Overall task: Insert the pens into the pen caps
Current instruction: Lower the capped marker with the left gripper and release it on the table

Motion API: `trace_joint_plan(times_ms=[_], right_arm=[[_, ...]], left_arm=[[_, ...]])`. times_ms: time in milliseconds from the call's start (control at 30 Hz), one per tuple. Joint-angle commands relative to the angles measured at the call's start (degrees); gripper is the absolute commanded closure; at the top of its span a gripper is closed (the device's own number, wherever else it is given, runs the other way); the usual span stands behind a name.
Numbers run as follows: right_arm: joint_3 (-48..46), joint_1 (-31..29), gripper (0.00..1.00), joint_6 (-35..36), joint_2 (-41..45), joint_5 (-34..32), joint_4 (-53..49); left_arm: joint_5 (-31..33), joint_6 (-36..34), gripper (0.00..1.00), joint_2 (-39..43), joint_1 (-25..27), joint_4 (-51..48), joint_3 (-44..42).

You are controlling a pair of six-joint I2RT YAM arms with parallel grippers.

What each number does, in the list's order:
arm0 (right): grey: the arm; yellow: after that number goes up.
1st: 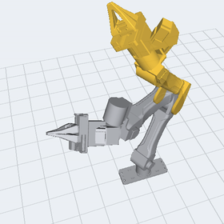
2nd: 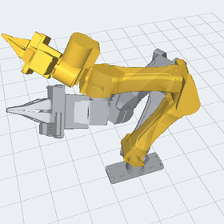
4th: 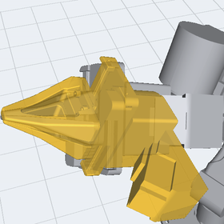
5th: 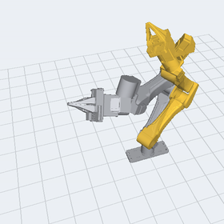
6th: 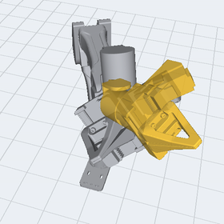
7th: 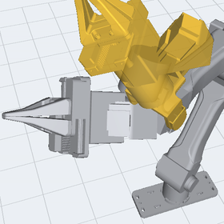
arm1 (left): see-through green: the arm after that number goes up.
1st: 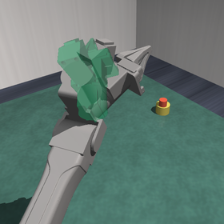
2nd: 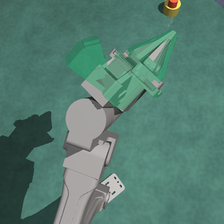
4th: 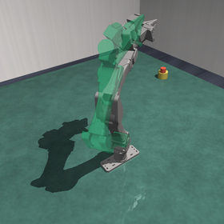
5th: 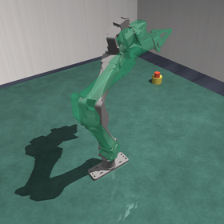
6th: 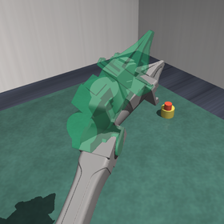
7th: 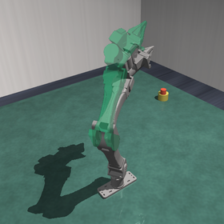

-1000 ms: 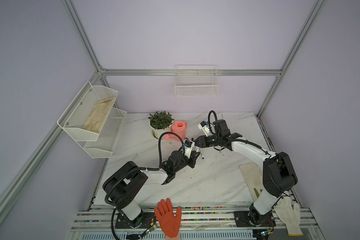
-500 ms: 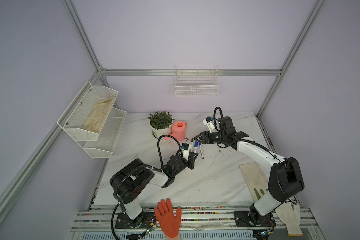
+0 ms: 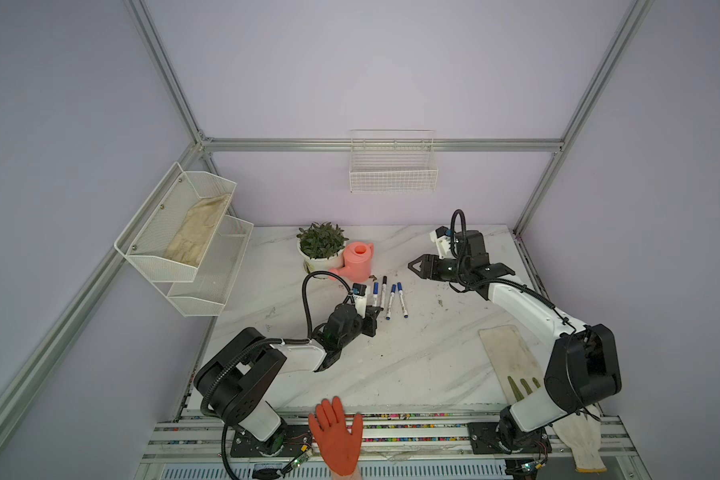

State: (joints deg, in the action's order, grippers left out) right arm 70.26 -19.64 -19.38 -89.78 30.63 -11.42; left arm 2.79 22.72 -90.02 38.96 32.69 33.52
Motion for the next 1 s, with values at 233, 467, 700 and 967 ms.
trace_joint_plan(times_ms=[233,467,700,967], right_arm=[[-0.3,0.18,0.44,-0.81,0.49,-0.9,0.18],[-0.65,0.22,0.46,-0.84,0.74,-1.28,-0.42],[-0.87,0.22,0.46,-0.6,0.68,-1.88,-0.8],[-0.73,0.26,0.47,-0.31,0.55,-2.24,-1.25]], left_arm=[[4.5,-4.73,1.0,-2.54,-4.2,-18.7,13.07],[-4.26,-5.0,1.0,-8.63,-7.47,-23.39,20.79],[-5.86,-4.64,1.0,-13.64,-7.76,-27.83,26.93],[-6.38,-2.2,0.95,-17.52,-7.76,-30.85,30.32]])
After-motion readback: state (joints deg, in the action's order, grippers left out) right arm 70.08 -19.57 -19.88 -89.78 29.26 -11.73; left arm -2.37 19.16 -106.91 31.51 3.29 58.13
